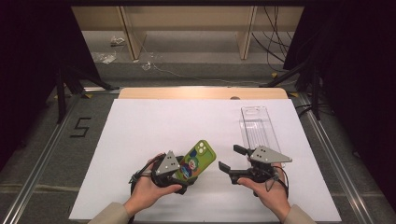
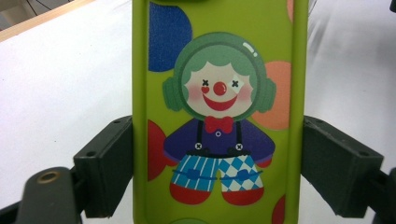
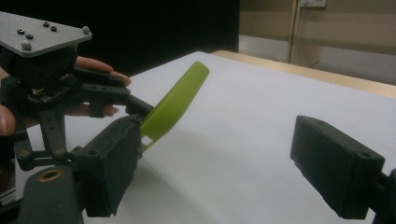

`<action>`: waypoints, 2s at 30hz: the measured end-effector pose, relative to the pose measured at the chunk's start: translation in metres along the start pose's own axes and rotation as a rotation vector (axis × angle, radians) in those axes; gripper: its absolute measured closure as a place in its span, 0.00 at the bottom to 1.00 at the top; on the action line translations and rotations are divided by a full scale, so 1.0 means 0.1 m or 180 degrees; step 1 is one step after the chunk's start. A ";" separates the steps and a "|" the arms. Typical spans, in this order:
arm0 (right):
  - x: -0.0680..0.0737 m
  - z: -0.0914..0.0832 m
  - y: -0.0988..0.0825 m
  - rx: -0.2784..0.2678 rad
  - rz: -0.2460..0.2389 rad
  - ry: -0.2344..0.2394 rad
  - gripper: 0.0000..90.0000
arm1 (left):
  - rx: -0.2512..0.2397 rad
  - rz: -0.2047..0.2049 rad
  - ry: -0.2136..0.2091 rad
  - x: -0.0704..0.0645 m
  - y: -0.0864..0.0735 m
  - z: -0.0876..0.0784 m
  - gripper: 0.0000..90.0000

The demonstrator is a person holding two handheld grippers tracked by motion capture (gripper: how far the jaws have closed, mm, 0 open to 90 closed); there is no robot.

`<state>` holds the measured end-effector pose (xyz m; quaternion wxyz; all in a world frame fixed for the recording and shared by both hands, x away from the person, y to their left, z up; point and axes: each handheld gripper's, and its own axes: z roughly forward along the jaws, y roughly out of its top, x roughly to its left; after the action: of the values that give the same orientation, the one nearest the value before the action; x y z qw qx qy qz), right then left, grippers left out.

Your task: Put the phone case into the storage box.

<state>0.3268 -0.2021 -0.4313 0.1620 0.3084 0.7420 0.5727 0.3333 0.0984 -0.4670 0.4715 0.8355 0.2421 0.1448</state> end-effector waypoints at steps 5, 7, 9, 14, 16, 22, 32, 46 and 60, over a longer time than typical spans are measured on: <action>0.03 0.02 0.02 0.0006 -0.0043 0.0003 0.17 | 0.0000 0.0013 -0.0002 -0.01 0.01 0.01 0.18; 0.04 0.03 0.02 0.0008 -0.0038 0.0024 0.17 | 0.0000 0.0026 0.0004 -0.01 0.01 0.01 0.18; 0.05 0.04 0.03 0.0010 -0.0043 0.0016 0.17 | -0.0018 0.0035 0.0001 -0.02 0.02 0.02 0.18; 0.03 0.05 0.05 -0.0006 0.0038 0.0011 0.17 | -0.0012 0.0061 -0.0015 -0.05 0.04 0.06 0.18; 0.02 0.06 0.05 0.0010 0.0070 0.0006 0.18 | -0.0005 0.0074 -0.0017 -0.06 0.04 0.08 0.18; 0.02 0.10 0.05 0.0042 0.0106 -0.0013 0.18 | 0.0001 0.0100 -0.0033 -0.09 0.06 0.13 0.18; 0.03 0.16 0.07 0.0053 0.0115 -0.0006 0.15 | 0.0007 0.0108 -0.0038 -0.10 0.07 0.16 0.18; 0.00 0.21 0.09 0.0058 0.0139 -0.0041 0.10 | -0.0007 0.0098 -0.0028 -0.11 0.08 0.18 0.18; -0.01 0.25 0.08 0.0109 0.0170 -0.0069 0.11 | -0.0005 0.0113 -0.0013 -0.13 0.08 0.21 0.18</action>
<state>0.3448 -0.1829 -0.4310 0.1493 0.3370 0.7415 0.5607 0.3345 0.0728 -0.4708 0.4701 0.8396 0.2262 0.1516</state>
